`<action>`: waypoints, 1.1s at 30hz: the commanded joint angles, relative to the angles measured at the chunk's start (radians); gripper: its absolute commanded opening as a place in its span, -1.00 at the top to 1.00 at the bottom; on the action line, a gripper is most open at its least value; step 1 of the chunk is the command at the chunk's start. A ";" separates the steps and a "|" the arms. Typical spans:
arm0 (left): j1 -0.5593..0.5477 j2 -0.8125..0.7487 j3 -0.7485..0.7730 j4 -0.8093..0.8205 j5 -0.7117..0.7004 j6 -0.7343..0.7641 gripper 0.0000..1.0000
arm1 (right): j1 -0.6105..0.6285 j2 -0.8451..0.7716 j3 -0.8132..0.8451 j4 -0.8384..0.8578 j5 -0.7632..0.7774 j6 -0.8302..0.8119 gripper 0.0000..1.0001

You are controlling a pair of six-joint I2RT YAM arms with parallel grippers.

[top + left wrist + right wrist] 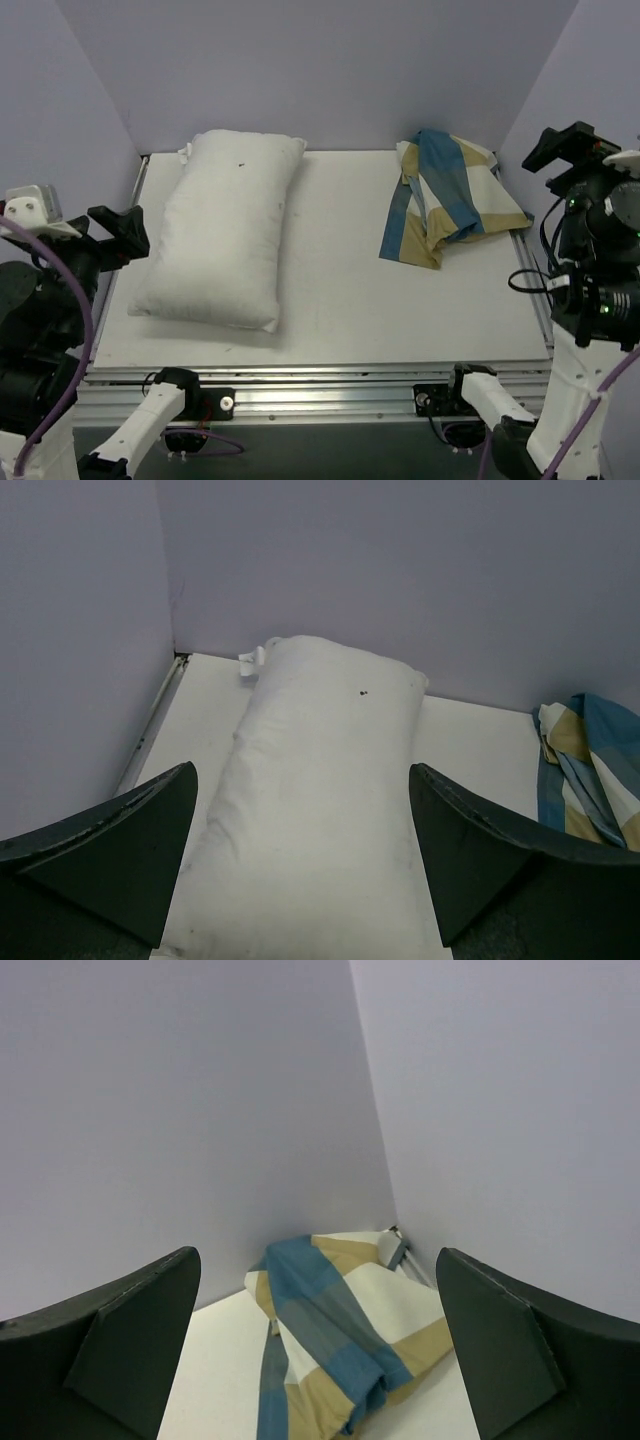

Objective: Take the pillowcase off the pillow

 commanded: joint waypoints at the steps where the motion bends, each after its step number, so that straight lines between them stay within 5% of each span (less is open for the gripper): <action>1: 0.004 -0.064 0.045 -0.106 -0.077 0.040 -0.88 | -0.005 -0.102 -0.080 -0.046 0.077 -0.071 -1.00; 13: 0.003 -0.289 -0.085 -0.180 -0.149 -0.002 -0.88 | 0.207 -0.499 -0.396 0.012 0.192 -0.057 -1.00; 33: -0.007 -0.352 -0.203 -0.198 -0.192 -0.043 -0.88 | 0.271 -0.555 -0.451 -0.003 0.233 -0.087 -1.00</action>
